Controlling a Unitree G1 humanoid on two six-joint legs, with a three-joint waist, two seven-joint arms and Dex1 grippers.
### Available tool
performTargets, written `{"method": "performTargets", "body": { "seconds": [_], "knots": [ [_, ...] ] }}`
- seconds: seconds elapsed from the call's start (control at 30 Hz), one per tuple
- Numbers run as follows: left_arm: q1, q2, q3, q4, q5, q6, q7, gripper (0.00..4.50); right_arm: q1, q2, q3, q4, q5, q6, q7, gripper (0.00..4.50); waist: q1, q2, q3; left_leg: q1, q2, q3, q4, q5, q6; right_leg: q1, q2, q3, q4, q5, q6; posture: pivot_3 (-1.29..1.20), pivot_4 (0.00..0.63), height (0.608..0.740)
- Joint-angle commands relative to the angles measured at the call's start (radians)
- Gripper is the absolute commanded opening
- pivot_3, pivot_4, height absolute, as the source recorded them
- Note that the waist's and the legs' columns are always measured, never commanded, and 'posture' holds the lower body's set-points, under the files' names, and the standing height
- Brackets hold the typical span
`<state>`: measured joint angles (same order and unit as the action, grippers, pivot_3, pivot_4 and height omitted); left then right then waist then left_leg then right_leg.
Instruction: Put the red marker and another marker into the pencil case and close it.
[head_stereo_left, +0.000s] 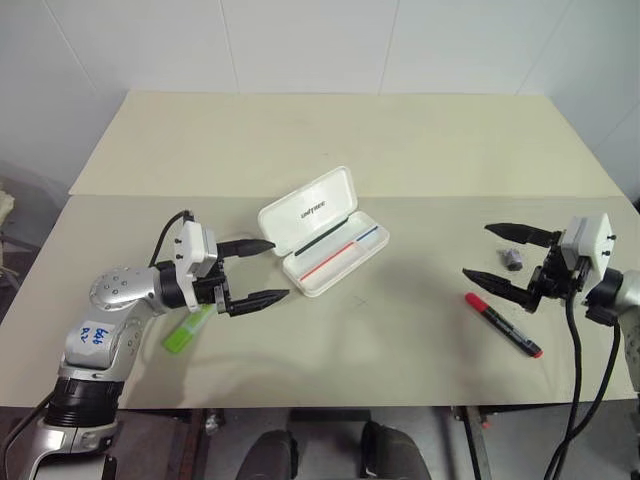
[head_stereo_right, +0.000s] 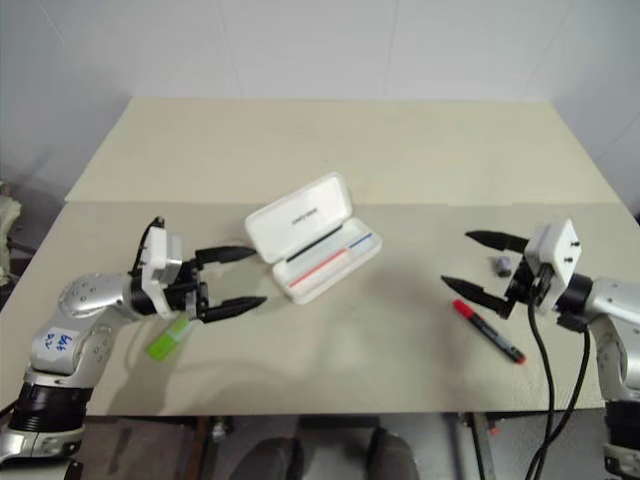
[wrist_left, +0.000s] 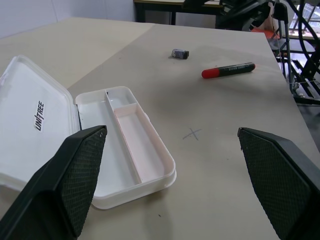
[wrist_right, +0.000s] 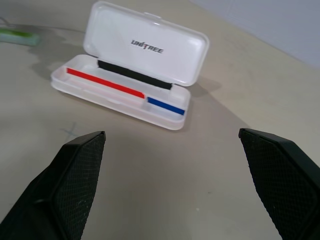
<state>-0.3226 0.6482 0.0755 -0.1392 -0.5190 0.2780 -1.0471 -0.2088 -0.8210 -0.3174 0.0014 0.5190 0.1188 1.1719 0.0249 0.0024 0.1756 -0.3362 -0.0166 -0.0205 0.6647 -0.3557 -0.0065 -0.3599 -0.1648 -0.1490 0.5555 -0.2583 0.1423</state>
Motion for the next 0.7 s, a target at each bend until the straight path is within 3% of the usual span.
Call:
{"method": "performTargets", "body": {
  "seconds": [0.03,0.23,0.53,0.63,0.7],
  "knots": [
    [-0.032,-0.001,0.011,-0.005,0.001,-0.017,0.0,4.48,-0.021,-0.021,-0.035,-0.036,0.027,0.012,-0.01,4.5,0.0,0.0,0.0,0.0,0.0,0.0,0.0,0.0,0.0,0.0,0.0,0.0,0.0,0.0,0.0,0.0,0.15,0.74],
    [-0.059,-0.032,-0.016,0.03,0.023,-0.035,-0.004,4.48,0.019,-0.023,-0.041,-0.093,0.037,0.033,-0.008,4.5,0.004,0.0,0.0,0.0,0.0,0.001,0.0,0.0,0.0,-0.001,0.0,0.002,0.0,0.0,0.0,0.0,0.15,0.74],
    [-0.109,-0.065,-0.064,0.048,0.067,-0.016,0.032,4.48,-0.043,0.005,0.007,-0.09,0.035,0.037,-0.014,4.5,0.002,-0.001,0.0,0.0,0.0,0.003,0.0,0.0,0.001,-0.001,0.0,0.003,0.0,0.0,0.0,0.0,0.15,0.74],
    [-0.111,-0.071,-0.099,0.049,0.098,0.006,0.049,3.87,-0.071,0.03,0.043,-0.112,0.043,0.047,-0.015,4.5,0.001,-0.001,0.0,0.001,0.001,0.003,0.0,0.0,0.001,-0.001,0.001,0.003,0.001,0.0,0.0,0.0,0.15,0.74],
    [-0.119,-0.082,-0.121,0.032,0.102,0.024,0.059,3.22,-0.086,0.028,0.057,-0.13,0.058,0.065,0.0,4.5,0.003,-0.001,0.0,0.001,0.001,0.003,0.0,0.0,0.001,-0.001,0.001,0.003,0.001,0.0,0.0,0.0,0.15,0.74]
  ]
}}
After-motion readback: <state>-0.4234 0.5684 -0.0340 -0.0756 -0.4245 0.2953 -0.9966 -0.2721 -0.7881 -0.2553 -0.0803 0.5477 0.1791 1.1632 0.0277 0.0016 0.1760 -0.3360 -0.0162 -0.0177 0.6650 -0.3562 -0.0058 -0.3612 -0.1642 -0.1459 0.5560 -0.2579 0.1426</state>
